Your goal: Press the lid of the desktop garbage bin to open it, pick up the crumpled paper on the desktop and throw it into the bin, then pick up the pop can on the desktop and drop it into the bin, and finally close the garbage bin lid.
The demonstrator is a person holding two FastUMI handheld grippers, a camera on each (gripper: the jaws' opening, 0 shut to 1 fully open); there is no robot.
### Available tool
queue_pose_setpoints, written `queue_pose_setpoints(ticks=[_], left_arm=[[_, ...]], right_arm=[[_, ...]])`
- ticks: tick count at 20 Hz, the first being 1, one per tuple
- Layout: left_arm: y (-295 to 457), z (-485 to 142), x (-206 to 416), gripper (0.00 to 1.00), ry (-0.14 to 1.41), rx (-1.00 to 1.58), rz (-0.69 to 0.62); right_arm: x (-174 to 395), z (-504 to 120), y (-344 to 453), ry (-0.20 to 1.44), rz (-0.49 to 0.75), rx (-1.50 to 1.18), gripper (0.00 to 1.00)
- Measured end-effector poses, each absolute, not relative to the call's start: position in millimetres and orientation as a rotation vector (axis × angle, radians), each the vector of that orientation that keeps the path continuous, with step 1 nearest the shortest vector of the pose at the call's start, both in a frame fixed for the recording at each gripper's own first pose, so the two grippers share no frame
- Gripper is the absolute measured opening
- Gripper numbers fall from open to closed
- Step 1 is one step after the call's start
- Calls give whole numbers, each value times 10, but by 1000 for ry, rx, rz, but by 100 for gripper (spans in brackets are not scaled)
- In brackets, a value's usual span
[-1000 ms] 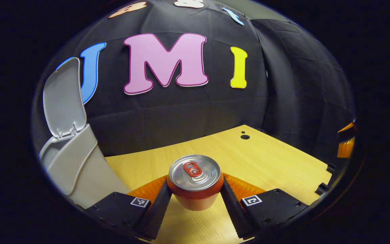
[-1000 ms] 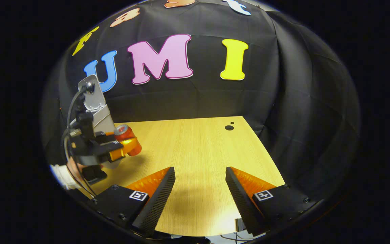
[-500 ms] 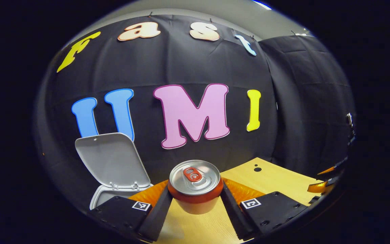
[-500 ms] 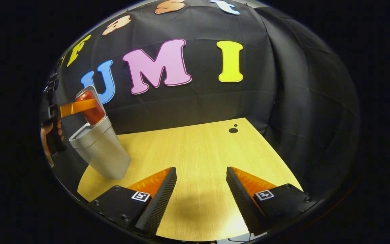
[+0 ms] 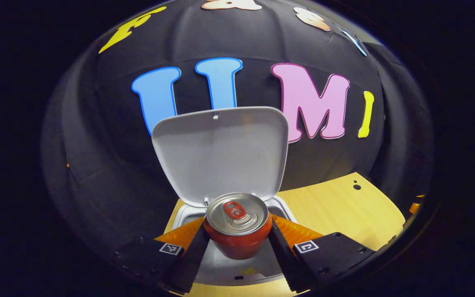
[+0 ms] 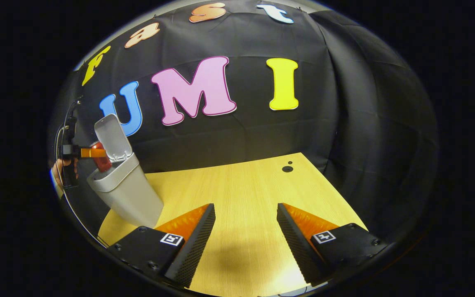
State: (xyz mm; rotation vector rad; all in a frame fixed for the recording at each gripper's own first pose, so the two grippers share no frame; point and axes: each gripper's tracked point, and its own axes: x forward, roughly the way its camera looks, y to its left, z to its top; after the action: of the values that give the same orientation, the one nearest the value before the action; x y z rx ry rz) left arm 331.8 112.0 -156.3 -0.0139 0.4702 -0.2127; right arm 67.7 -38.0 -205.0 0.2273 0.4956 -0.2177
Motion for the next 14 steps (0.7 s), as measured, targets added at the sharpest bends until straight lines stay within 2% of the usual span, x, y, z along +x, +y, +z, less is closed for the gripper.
queue_pose_setpoints(ticks=[4,7,14], left_arm=[[1085,-1619,3343,87,475,8,-243],[1115,-1515,3396,98,439,-5,-231],[1063,-798,3355,94,285,-11,-300]], right_arm=[[631,-2128,-228,527,-204,215,98],[612,-2130,-234,525,-224,217,98],[555,-2135,-244,541,-262,255,98]])
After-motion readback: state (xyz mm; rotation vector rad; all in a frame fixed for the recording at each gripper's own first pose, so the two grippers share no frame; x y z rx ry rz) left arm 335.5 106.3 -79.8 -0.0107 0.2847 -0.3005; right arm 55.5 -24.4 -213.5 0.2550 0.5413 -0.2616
